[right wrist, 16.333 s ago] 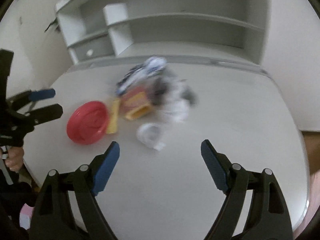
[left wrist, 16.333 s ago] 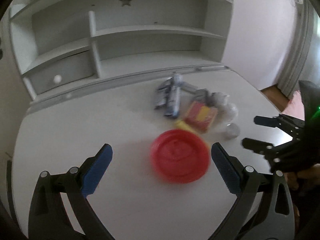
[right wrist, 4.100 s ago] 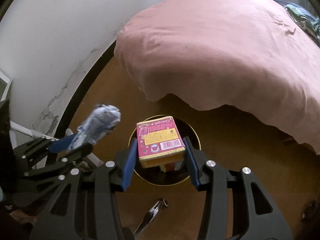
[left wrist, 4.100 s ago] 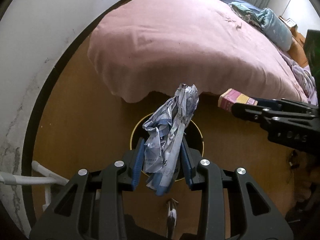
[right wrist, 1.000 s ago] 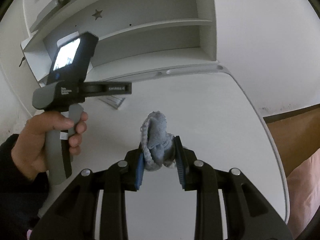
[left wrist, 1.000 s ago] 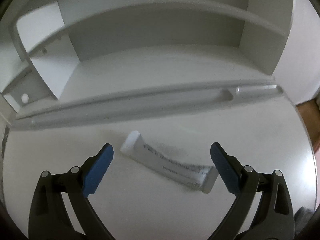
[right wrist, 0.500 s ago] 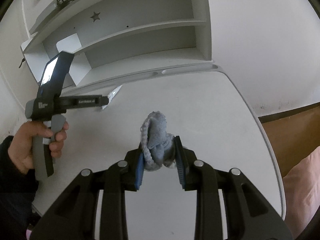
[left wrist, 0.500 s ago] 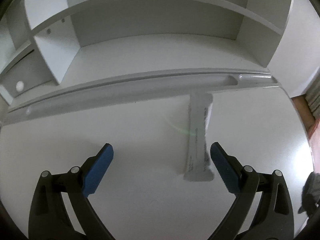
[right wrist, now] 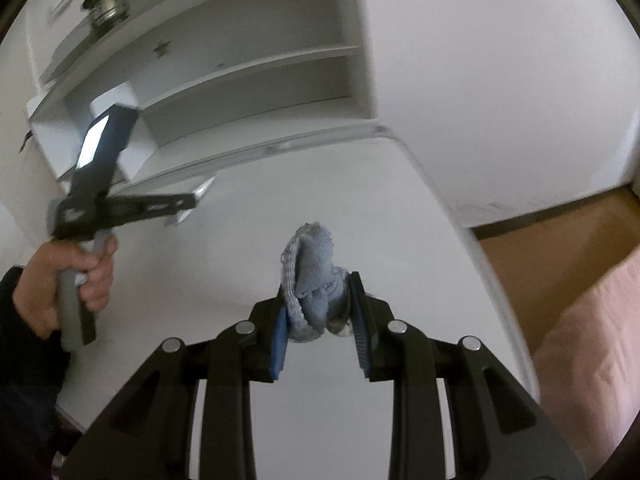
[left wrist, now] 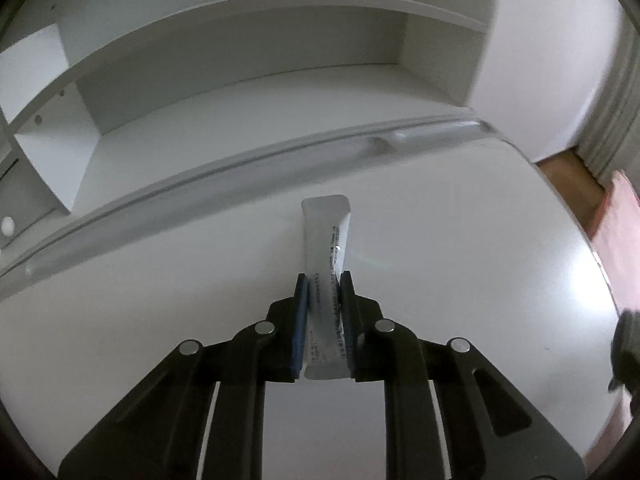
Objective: Collect trash
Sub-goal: 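Grasp the white tube with the left tool while the right tool holds the grey sock, then carry the white tube and grey sock over the bin with both tools, then open both tools over the bin to drop the tube and sock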
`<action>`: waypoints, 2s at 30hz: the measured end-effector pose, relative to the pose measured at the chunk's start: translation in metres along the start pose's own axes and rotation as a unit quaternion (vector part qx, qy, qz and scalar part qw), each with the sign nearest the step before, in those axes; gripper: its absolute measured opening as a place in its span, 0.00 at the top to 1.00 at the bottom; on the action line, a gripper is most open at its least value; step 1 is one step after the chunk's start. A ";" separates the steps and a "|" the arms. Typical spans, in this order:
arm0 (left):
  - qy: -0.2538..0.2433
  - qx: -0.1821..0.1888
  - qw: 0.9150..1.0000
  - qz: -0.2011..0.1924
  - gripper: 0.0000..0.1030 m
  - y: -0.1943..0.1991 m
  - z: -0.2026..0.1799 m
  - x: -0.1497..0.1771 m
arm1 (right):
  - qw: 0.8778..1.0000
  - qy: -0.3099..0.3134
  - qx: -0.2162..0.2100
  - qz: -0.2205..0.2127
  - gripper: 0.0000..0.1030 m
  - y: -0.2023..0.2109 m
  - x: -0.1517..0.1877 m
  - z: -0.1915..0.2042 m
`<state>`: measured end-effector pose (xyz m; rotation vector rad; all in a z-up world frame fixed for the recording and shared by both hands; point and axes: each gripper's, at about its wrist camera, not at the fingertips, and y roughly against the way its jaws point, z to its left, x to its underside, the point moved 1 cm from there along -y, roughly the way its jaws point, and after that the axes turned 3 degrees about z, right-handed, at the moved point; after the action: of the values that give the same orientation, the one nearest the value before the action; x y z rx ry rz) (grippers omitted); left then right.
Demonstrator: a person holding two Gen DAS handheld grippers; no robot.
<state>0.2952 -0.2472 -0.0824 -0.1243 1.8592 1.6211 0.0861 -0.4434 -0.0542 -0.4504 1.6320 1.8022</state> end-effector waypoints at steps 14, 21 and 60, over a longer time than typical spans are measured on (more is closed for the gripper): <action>-0.249 0.250 0.935 -0.031 0.86 0.091 -0.296 0.111 | 0.938 -0.259 0.230 -0.014 0.73 0.121 0.164 -0.209; -0.343 0.350 0.871 0.043 0.85 0.075 -0.420 0.208 | 0.887 -0.370 0.274 0.036 0.73 0.158 0.268 -0.279; -0.345 0.329 0.869 0.136 0.39 -0.038 -0.470 0.273 | 0.869 -0.435 0.200 0.127 0.73 0.098 0.327 -0.328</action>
<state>-0.0919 -0.5919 -0.2520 0.9276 1.7554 0.8983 -0.2731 -0.6850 -0.2456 0.7101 1.3483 1.4253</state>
